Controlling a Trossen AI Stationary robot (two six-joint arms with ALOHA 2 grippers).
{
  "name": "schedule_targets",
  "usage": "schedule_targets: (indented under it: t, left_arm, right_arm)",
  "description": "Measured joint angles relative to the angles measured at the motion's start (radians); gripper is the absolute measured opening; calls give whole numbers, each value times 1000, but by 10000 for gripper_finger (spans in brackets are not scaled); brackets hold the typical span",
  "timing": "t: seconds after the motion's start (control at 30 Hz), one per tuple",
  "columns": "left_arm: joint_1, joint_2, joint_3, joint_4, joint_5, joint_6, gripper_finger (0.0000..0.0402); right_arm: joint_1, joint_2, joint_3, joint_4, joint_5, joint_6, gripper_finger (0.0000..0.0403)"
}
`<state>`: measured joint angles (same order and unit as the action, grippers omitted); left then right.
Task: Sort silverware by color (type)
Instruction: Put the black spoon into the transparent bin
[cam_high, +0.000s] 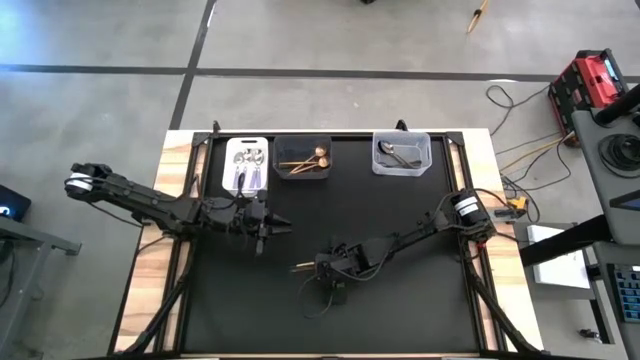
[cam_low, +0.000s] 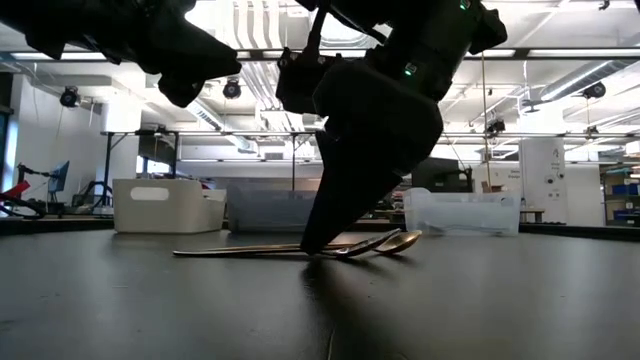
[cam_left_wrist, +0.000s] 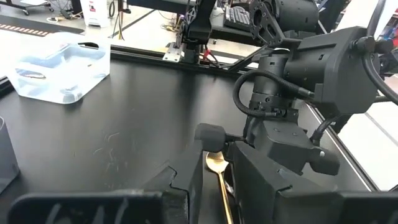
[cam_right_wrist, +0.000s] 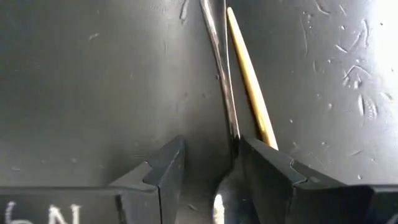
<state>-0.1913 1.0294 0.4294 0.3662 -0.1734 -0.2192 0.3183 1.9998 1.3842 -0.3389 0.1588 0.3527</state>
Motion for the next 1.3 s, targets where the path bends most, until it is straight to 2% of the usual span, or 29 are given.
schedule_targets:
  t: [0.63, 0.77, 1.07, 1.3]
  left_arm:
    - [0, 0, 0, 1, 0, 0, 74]
    - [0, 0, 0, 3, 0, 0, 74]
    - [0, 0, 0, 3, 0, 0, 74]
    - [0, 0, 0, 4, 0, -5, 74]
  right_arm:
    - [-2, 25, -2, 42, 34, -31, 142]
    - [-2, 30, -3, 46, 31, -35, 114]
    - [-2, 52, -2, 64, 31, -43, 18]
    - [-2, 45, -3, 80, 27, -56, 11]
